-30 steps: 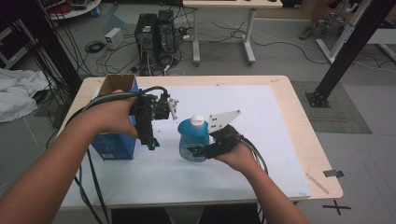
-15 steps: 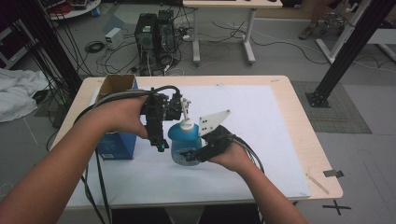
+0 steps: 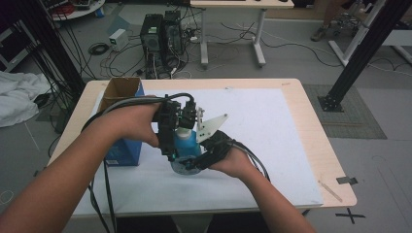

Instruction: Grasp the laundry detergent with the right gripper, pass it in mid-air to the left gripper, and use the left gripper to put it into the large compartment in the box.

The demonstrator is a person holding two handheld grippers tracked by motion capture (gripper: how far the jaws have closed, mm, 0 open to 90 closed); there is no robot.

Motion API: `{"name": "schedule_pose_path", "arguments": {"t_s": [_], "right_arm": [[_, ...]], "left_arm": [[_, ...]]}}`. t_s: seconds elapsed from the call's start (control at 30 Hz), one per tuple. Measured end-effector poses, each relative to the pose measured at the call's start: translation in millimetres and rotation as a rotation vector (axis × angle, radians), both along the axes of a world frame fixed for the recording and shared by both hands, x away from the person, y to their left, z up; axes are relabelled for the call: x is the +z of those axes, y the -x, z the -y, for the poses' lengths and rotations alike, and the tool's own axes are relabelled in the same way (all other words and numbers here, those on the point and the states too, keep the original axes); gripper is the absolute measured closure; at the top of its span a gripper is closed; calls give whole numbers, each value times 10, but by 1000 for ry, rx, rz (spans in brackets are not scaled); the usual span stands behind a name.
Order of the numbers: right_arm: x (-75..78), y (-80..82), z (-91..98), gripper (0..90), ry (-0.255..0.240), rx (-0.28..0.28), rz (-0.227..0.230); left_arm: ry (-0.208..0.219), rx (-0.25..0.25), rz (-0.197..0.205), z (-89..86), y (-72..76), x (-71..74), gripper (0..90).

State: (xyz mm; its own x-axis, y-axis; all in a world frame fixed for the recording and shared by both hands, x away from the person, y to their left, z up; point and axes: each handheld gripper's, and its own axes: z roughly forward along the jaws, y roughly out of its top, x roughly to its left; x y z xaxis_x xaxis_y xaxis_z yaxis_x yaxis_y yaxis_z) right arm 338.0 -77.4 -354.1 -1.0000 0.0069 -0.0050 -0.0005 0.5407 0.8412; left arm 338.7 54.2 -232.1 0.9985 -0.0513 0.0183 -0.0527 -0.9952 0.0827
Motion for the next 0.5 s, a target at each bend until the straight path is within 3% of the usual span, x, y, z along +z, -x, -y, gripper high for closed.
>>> {"name": "schedule_pose_path", "arguments": {"t_s": [0.1,0.5], "right_arm": [[-5,5,-27,475,-1,8,-17],[31,30,-147,475,-1,26,-16]], "left_arm": [[-11,0,0,17,8,-7,106],[-39,4,2,35,34,-54,113]]}}
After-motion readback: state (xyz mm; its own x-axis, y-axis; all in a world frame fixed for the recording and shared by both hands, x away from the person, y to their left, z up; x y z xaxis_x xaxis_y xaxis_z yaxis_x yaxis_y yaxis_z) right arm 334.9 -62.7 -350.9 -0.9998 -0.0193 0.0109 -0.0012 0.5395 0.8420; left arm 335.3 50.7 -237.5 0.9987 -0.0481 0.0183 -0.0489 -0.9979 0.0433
